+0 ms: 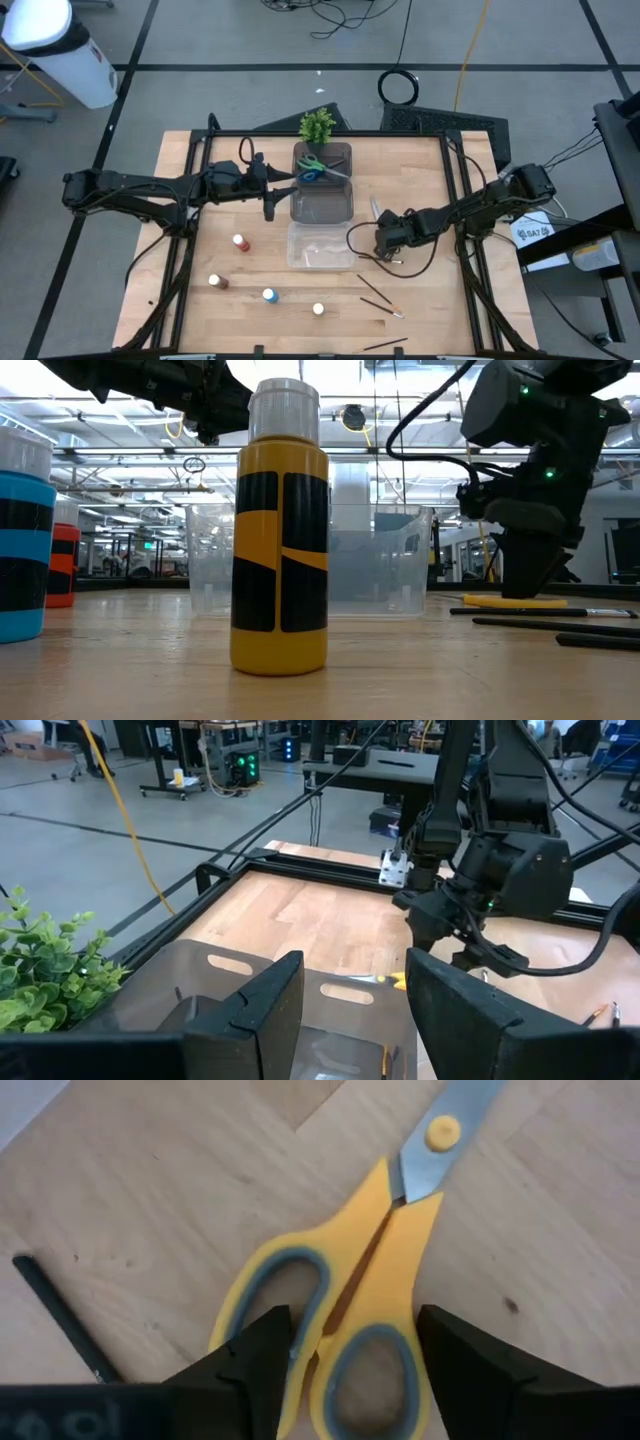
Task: Pick & Place Paint Supplies
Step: Put the yellow scissors into the top black bin
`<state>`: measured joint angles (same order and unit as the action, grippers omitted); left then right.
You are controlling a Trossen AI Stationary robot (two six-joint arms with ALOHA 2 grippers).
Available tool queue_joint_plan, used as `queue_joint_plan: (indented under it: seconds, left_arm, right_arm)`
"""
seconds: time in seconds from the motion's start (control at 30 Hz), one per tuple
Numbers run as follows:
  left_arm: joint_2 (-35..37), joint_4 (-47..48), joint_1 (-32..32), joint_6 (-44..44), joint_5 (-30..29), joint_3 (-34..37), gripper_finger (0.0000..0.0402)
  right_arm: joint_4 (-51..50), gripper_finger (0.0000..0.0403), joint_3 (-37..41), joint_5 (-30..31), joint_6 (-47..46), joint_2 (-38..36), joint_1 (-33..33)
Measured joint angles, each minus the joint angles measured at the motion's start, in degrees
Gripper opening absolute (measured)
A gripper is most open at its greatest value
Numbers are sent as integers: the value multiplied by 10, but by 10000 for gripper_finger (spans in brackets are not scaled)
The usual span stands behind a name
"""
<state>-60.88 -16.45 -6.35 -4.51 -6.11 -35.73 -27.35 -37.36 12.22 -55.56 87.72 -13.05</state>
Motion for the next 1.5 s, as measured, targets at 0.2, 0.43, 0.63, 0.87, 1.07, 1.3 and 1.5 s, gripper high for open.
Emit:
queue_joint_plan:
  seconds: [0.2,0.43,0.63,0.87,1.07,1.3,1.5]
  left_arm:
    - [0,0,0,-2,0,0,189]
    - [0,-1,0,0,0,0,189]
    - [0,-1,0,-1,0,0,189]
    - [0,-1,0,0,0,0,189]
    - [0,-1,0,1,0,0,189]
    - [0,-1,0,3,0,0,189]
    - [0,-1,0,3,0,0,189]
  right_arm:
    - [8,164,51,10,-38,-3,13]
    - [22,120,65,15,-38,-8,17]
    - [28,119,67,14,-23,-11,21]
    - [26,119,70,30,-11,-22,21]
    - [27,93,74,52,0,-95,21]
    - [18,27,76,83,33,-180,22]
    - [27,7,75,85,59,-205,21]
